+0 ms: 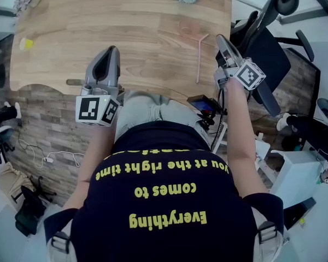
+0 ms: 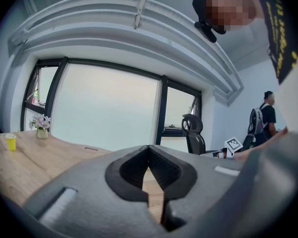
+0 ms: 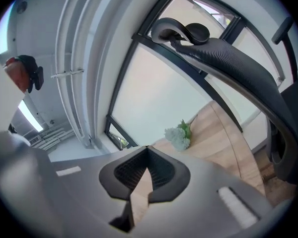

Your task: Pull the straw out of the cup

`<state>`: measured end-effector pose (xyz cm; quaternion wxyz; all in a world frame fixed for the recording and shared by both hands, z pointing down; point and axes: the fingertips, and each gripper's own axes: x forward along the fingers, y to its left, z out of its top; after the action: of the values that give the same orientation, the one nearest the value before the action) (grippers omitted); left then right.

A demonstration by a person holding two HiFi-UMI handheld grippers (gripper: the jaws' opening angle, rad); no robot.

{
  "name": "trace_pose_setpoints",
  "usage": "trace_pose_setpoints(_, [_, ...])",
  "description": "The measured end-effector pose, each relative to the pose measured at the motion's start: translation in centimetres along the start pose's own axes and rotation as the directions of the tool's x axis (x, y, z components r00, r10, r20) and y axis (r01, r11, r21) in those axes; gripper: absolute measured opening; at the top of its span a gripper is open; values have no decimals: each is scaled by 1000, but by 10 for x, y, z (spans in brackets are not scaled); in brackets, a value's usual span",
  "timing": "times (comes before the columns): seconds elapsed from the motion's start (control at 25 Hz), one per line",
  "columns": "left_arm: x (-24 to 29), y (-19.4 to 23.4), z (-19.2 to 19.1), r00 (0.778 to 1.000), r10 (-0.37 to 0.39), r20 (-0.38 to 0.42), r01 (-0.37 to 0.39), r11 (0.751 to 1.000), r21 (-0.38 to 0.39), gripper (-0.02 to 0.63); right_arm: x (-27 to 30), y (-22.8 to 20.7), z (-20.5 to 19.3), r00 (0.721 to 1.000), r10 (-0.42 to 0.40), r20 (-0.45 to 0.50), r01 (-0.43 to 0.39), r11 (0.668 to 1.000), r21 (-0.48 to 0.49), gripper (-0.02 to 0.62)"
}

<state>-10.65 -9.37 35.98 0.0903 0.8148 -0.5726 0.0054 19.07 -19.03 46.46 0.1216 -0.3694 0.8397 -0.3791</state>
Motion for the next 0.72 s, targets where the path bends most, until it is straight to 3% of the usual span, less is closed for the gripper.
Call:
trace_pose_setpoints(0.16, [-2, 5, 3, 1000, 16, 13, -16, 1000, -3, 0, -7, 27, 27, 993, 52, 102, -45, 997, -69, 6])
trace_pose_setpoints(0.44, [-4, 7, 3, 1000, 20, 13, -20, 1000, 11, 0, -21, 60, 47, 981, 65, 185, -18, 970, -244, 6])
trace_pose_setpoints(0.72, [-2, 3, 6, 1000, 12, 24, -12, 1000, 20, 0, -29, 97, 57, 977, 64, 205, 35, 893, -448, 6])
